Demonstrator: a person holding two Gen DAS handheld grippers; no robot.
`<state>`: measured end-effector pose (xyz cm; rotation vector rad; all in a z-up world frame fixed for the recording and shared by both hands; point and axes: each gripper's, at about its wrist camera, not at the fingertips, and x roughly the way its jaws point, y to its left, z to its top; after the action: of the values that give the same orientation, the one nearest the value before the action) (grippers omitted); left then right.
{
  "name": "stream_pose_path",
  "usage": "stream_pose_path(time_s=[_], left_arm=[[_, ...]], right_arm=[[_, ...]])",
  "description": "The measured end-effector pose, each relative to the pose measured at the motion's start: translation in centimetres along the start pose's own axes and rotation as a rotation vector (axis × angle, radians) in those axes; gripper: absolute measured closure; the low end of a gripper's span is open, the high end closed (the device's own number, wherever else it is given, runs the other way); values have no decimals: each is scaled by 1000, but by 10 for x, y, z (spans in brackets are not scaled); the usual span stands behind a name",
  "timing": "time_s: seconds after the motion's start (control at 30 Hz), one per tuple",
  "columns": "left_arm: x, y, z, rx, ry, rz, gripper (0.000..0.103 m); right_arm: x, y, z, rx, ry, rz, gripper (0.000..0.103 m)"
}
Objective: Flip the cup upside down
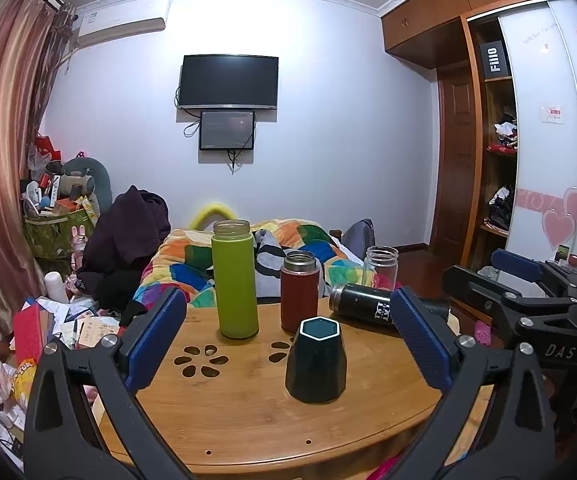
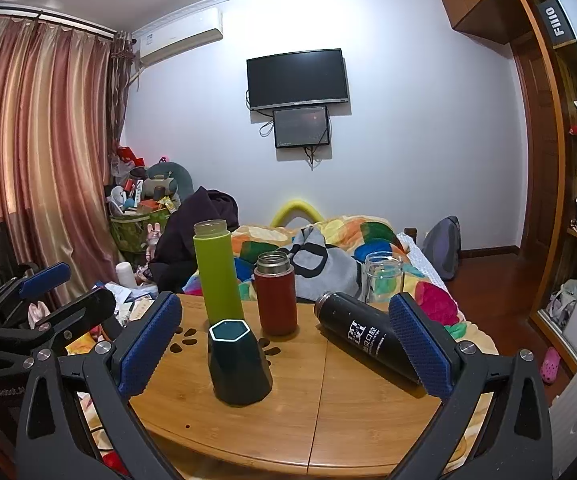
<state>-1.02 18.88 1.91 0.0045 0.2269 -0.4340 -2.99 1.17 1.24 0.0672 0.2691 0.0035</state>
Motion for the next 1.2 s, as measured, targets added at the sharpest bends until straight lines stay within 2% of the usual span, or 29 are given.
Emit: stream_pose_path(time_s=[1.2], left_arm=[[0,5,0,-22,5,-1,0]], right_arm=[[-1,2,0,0,4,3,0]])
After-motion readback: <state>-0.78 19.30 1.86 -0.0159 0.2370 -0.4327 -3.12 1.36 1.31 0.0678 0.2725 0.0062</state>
